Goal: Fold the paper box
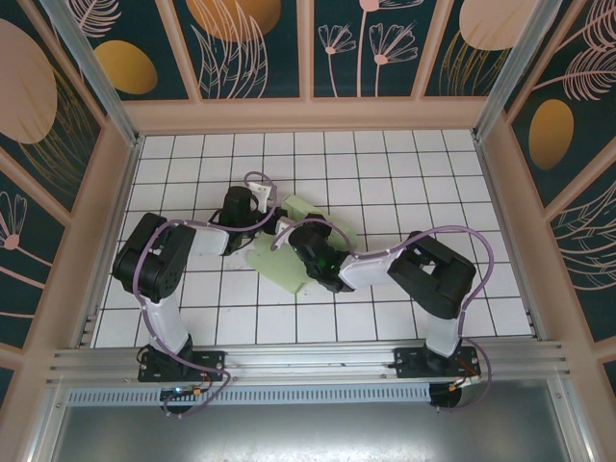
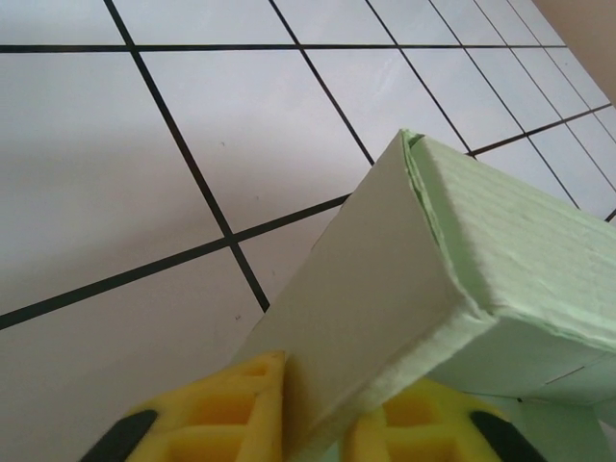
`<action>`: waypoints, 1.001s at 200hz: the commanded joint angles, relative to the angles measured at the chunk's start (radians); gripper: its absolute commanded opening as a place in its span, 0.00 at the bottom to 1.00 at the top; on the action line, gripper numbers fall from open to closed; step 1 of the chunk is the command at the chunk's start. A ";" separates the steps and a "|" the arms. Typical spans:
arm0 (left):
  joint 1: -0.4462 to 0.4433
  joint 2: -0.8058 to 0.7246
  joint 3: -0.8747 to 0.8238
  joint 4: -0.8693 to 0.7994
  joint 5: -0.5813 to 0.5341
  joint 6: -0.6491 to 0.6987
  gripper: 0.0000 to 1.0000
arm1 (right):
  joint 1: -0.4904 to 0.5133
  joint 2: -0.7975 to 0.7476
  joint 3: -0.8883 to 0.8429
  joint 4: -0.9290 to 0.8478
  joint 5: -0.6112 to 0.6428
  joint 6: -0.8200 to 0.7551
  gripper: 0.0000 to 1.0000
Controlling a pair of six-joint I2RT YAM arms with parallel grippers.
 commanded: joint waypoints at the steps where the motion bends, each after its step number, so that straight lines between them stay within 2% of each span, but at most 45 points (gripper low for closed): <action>1: -0.009 -0.013 -0.008 0.011 0.052 0.010 0.13 | 0.020 0.035 0.012 -0.021 -0.047 -0.001 0.00; 36: -0.009 -0.017 -0.016 0.003 0.034 0.049 0.12 | 0.020 0.021 0.030 -0.056 -0.050 0.050 0.06; 75: -0.009 -0.030 -0.026 0.001 -0.011 0.070 0.04 | 0.021 -0.023 0.040 -0.106 -0.093 0.123 0.38; 120: -0.009 -0.032 -0.035 0.011 -0.045 0.084 0.05 | 0.030 -0.091 0.052 -0.169 -0.158 0.238 0.63; 164: -0.009 -0.039 -0.052 0.031 -0.101 0.087 0.05 | 0.045 -0.240 0.133 -0.356 -0.316 0.536 0.75; 200: -0.009 -0.056 -0.082 0.075 -0.156 0.089 0.06 | 0.006 -0.369 0.188 -0.407 -0.572 0.812 0.77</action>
